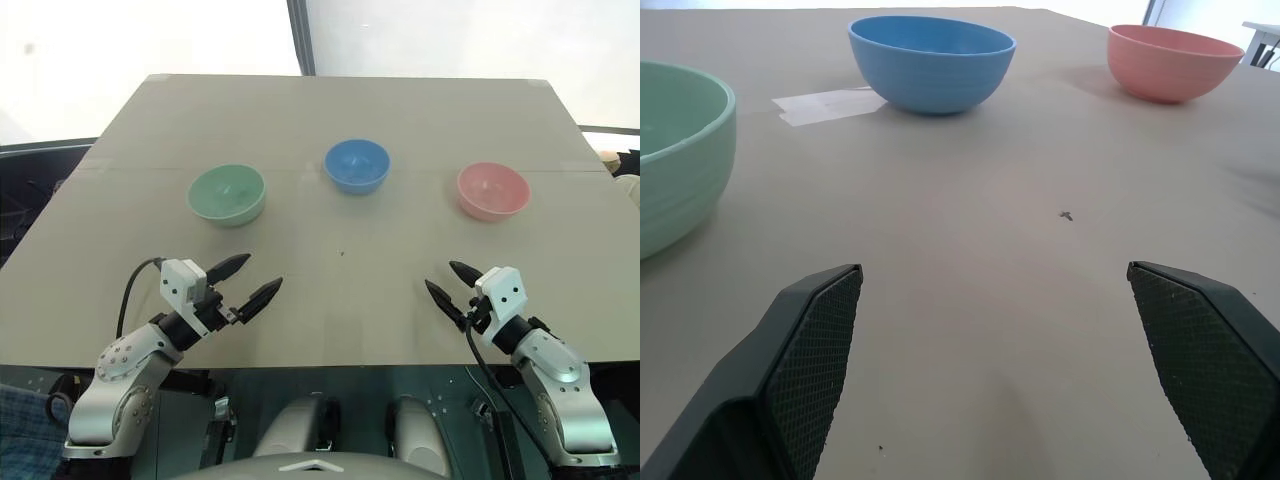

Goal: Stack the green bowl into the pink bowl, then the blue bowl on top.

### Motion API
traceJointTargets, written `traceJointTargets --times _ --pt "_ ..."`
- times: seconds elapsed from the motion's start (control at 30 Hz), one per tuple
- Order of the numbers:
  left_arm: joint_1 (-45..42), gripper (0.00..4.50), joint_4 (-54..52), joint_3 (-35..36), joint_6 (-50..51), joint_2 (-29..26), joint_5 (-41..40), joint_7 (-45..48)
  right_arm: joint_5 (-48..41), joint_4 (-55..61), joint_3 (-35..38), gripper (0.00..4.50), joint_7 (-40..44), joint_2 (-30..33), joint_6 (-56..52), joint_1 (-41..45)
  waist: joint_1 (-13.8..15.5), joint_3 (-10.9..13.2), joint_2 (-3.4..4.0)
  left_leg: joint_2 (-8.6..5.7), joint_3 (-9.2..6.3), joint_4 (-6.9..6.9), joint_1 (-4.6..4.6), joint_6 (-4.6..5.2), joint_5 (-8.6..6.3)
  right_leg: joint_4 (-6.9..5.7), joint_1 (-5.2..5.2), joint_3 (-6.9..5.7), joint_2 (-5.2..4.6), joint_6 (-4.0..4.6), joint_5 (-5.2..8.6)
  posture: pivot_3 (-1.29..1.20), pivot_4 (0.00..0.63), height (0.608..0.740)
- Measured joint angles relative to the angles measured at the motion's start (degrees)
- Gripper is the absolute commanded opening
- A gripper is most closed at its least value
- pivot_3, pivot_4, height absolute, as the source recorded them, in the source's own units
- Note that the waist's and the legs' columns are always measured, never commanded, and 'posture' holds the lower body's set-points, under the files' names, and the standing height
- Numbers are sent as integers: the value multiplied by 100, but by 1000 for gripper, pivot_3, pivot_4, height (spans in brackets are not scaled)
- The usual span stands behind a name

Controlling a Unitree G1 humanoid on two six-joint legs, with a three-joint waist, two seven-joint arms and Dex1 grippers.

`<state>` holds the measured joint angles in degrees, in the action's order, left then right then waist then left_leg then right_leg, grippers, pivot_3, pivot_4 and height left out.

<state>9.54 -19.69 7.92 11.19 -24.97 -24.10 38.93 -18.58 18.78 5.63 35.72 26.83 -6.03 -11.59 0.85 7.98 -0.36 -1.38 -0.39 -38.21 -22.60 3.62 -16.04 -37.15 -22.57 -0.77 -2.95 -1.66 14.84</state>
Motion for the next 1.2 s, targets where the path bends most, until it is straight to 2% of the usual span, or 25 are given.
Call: traceJointTargets --times 0.97,1.2 --pt "47 4500 1 59 -182 177 -222 -15 -40 -198 223 2912 248 196 9 148 0 -1 0 0 1 -3 0 1 0 2 3 -1 2 0 0 0 150 740" --pt "-48 4500 -179 60 -114 282 -1082 353 37 -261 233 2912 193 228 19 218 1 -1 -1 0 0 -6 0 1 0 1 5 -3 2 -1 0 0 150 740"
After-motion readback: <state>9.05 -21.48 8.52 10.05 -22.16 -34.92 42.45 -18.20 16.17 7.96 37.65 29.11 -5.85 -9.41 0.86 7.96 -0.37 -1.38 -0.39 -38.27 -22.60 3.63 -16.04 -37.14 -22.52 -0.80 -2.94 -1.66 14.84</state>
